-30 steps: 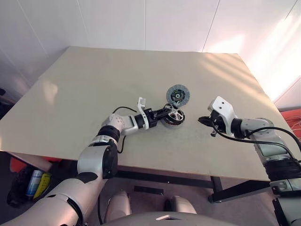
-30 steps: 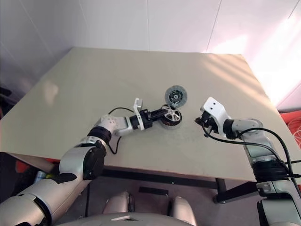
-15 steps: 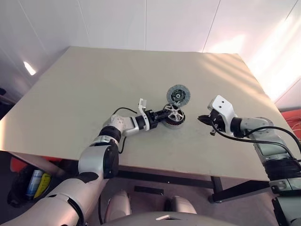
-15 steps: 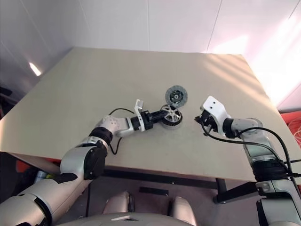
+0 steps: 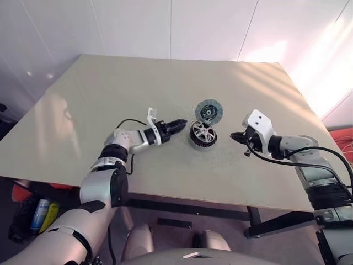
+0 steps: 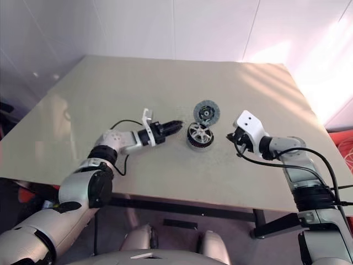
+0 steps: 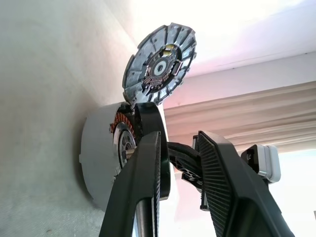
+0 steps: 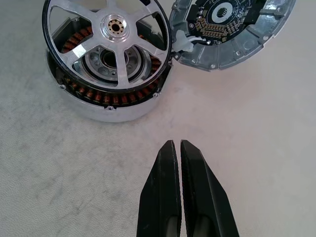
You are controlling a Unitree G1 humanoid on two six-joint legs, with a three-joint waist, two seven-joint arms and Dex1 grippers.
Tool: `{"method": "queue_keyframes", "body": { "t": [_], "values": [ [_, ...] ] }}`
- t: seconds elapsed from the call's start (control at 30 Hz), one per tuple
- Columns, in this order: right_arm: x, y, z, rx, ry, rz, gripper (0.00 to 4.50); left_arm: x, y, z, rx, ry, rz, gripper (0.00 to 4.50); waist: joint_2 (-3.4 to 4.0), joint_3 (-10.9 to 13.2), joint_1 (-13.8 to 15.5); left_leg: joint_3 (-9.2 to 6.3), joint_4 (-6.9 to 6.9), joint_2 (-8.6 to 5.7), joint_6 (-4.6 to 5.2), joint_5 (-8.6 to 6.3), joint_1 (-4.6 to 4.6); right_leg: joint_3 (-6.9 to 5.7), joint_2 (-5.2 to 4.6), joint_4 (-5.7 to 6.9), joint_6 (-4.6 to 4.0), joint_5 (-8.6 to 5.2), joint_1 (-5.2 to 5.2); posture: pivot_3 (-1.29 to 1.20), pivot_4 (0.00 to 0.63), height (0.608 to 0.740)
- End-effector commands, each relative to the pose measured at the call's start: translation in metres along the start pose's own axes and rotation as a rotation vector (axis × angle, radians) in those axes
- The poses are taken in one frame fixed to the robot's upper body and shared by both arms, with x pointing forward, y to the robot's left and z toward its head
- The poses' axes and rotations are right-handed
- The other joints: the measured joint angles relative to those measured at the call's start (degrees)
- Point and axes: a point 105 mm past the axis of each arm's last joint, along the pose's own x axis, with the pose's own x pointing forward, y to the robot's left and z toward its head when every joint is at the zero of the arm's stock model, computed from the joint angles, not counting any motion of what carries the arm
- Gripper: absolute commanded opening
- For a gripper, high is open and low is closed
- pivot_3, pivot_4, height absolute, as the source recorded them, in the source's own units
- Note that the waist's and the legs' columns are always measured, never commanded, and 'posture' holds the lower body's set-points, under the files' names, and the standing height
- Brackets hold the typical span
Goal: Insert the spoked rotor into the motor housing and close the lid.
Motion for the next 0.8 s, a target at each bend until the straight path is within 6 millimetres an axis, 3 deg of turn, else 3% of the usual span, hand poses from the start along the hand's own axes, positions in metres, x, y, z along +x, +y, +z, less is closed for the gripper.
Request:
{"method": "queue_keyframes", "body": {
  "t": [0.03,0.23,0.4,0.6,0.8],
  "values": [
    [-0.002,-0.013,0.022,-0.058,-0.064,-0.057,0.15,-0.013,-0.009,0.013,0.030,-0.051,-0.035,1.29,0.01,0.00,-0.03,0.00,0.00,0.00,0.00,0.00,-0.01,0.00,-0.01,0.00,0.00,0.00,0.00,0.00,0.000,0.740],
    [0.007,-0.008,0.074,-0.118,-0.215,-0.046,0.15,-0.029,-0.004,0.019,0.035,-0.112,-0.012,1.29,0.02,0.02,-0.23,0.00,0.00,0.01,-0.05,0.00,-0.01,-0.02,-0.01,0.06,0.00,0.00,-0.03,0.00,0.000,0.740],
    [0.031,0.028,0.113,-0.109,-0.351,0.095,0.15,-0.036,0.005,0.018,0.022,-0.143,0.015,1.29,0.02,0.03,-0.34,-0.01,-0.01,0.03,-0.10,-0.02,-0.01,-0.02,0.00,0.05,0.00,0.00,-0.04,0.00,0.000,0.740],
    [0.062,0.066,0.126,-0.066,-0.383,0.211,0.15,-0.043,0.011,0.023,0.021,-0.183,0.045,1.29,0.00,0.04,-0.23,-0.04,-0.02,0.01,-0.21,-0.08,-0.09,-0.07,-0.04,0.02,0.00,0.00,-0.06,0.00,0.000,0.740],
    [0.073,0.068,0.126,-0.058,-0.374,0.221,0.15,-0.051,0.014,0.026,0.024,-0.206,0.064,1.29,-0.03,0.05,-0.27,-0.06,-0.02,0.00,-0.39,0.00,-0.09,-0.07,-0.06,0.03,0.00,0.00,-0.05,0.00,0.000,0.740]
  ]
}}
